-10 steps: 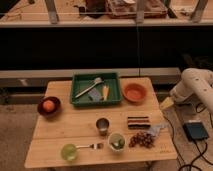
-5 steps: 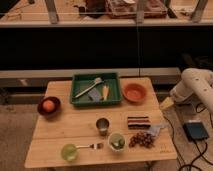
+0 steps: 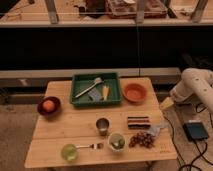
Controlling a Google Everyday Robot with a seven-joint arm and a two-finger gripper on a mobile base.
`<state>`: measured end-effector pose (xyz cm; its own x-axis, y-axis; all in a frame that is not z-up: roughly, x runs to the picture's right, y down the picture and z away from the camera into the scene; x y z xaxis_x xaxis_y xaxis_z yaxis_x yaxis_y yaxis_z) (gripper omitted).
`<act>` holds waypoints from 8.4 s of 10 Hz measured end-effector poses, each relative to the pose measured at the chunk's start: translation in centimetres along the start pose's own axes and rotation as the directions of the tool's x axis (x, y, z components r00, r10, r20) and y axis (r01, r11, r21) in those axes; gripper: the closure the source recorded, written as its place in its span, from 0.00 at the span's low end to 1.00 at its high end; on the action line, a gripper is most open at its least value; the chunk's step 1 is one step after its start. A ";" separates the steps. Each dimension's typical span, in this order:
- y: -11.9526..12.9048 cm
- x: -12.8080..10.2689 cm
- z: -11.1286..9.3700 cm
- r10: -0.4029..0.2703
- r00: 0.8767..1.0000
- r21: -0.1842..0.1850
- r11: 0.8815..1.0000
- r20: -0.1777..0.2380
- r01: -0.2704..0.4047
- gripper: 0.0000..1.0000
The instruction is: Place eraser in metal cup
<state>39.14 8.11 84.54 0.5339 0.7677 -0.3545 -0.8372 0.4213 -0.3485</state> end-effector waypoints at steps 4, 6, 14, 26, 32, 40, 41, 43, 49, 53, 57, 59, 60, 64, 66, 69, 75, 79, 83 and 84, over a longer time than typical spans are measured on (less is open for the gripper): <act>0.0 0.0 0.0 0.000 1.000 0.000 1.000 0.000 0.000 0.20; 0.1 0.0 -0.1 -0.007 1.000 0.007 1.000 0.008 0.007 0.20; 13.7 2.5 -2.2 -0.585 0.808 0.103 0.809 0.068 0.578 0.20; 18.4 -0.5 3.3 -0.740 0.671 -0.072 0.667 0.049 0.742 0.20; 18.0 -1.4 6.3 -0.743 0.669 -0.110 0.662 0.038 0.741 0.38; 19.4 -1.7 6.7 -0.763 0.644 -0.093 0.638 0.057 0.764 0.71; 19.7 -1.8 5.7 -0.771 0.635 -0.079 0.630 0.060 0.773 0.79; 20.8 -2.6 1.1 -0.793 0.606 -0.028 0.606 0.060 0.795 0.86; 28.1 -8.0 -11.7 -0.907 0.410 0.052 0.416 0.093 0.908 0.86; 34.7 -11.0 -12.2 -0.946 0.276 0.050 0.288 0.168 0.956 0.86; 37.4 -11.7 -6.6 -0.954 0.236 0.026 0.244 0.185 0.969 0.86; 38.9 -12.5 -5.0 -0.956 0.221 0.013 0.228 0.194 0.974 0.86; 39.2 -12.7 -4.8 -0.956 0.218 0.007 0.223 0.196 0.975 0.86; 39.5 -12.8 -3.5 -0.956 0.217 -0.018 0.217 0.196 0.976 0.86; 39.1 -12.6 -2.6 -0.956 0.227 -0.021 0.227 0.187 0.974 0.86; 39.0 -12.6 -1.8 -0.956 0.235 -0.024 0.234 0.174 0.972 0.67; 38.9 -12.2 -1.5 -0.952 0.252 -0.040 0.249 0.173 0.968 0.20; 38.7 -11.2 -1.8 -0.952 0.251 -0.063 0.243 0.175 0.968 0.20; 37.4 -10.8 -1.7 -0.953 0.266 -0.070 0.258 0.144 0.964 0.20; 37.1 -10.9 -1.6 -0.953 0.271 -0.069 0.264 0.135 0.962 0.20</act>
